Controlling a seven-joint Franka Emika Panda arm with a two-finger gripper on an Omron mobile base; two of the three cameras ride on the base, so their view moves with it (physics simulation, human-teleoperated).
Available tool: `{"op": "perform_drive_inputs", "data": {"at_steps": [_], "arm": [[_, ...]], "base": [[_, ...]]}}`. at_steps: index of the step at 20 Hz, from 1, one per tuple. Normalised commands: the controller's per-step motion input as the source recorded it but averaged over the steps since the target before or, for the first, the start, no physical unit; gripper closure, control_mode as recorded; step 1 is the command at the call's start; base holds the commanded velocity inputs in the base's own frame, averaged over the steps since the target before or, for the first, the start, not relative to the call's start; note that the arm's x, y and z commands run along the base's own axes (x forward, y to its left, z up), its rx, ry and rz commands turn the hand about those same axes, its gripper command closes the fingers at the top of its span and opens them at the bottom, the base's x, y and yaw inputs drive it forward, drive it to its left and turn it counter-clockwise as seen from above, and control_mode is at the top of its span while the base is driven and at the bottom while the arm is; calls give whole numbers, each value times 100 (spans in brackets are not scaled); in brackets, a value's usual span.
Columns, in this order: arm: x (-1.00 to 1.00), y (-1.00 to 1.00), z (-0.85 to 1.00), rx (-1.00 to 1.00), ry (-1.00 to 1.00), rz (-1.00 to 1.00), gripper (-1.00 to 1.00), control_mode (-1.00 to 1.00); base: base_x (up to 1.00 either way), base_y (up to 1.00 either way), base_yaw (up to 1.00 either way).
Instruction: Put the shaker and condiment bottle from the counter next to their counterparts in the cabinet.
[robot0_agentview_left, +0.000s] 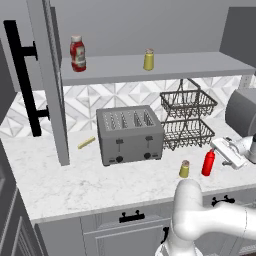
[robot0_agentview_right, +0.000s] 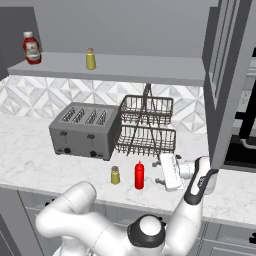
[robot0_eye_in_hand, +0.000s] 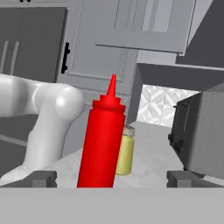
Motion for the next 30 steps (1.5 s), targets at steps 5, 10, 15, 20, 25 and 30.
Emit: {"op": "perform_drive_inputs", "data": {"at_steps": [5,10,15,20,25,30], "arm": [[15,-6,-19,1,3,1,-100,-100],[4,-2,-14,0,2,1,-100,-100],[6,0,-13,0,6,0,-100,-100],[7,0,-12,0,5,0,-100,-100],[2,1,-16,0,3,0,-100,-100],[0,10,-18,0,0,0,-100,-100]], "base": [[0,0,0],[0,0,0],[0,0,0],[0,0,0],[0,0,0],[0,0,0]]}}
